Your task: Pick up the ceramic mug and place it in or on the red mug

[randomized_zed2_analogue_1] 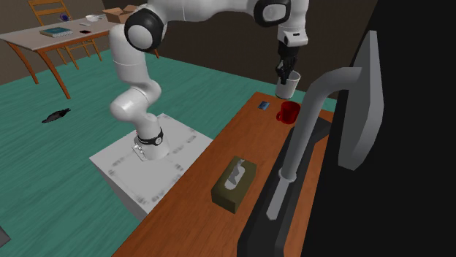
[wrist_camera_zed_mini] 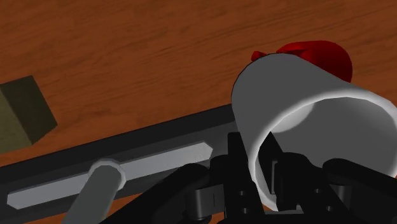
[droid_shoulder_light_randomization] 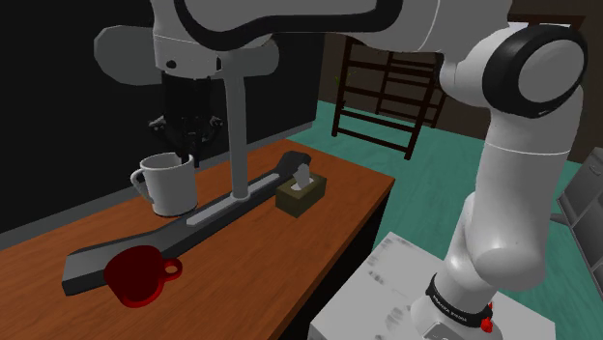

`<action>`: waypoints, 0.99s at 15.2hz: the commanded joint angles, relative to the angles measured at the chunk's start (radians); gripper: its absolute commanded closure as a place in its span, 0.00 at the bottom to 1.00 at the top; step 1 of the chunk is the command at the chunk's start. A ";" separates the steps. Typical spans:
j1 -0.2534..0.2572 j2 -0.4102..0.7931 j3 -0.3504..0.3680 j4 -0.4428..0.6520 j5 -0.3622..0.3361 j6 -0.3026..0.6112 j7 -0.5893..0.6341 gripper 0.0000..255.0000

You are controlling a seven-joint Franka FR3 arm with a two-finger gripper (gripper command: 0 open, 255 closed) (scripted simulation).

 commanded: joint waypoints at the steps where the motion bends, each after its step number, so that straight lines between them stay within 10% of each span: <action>1: 0.038 0.068 0.014 0.093 -0.035 -0.030 0.050 1.00; 6: 0.189 0.297 0.030 0.441 -0.144 -0.165 0.164 1.00; 15: 0.156 0.252 0.028 0.248 -0.126 -0.016 0.164 1.00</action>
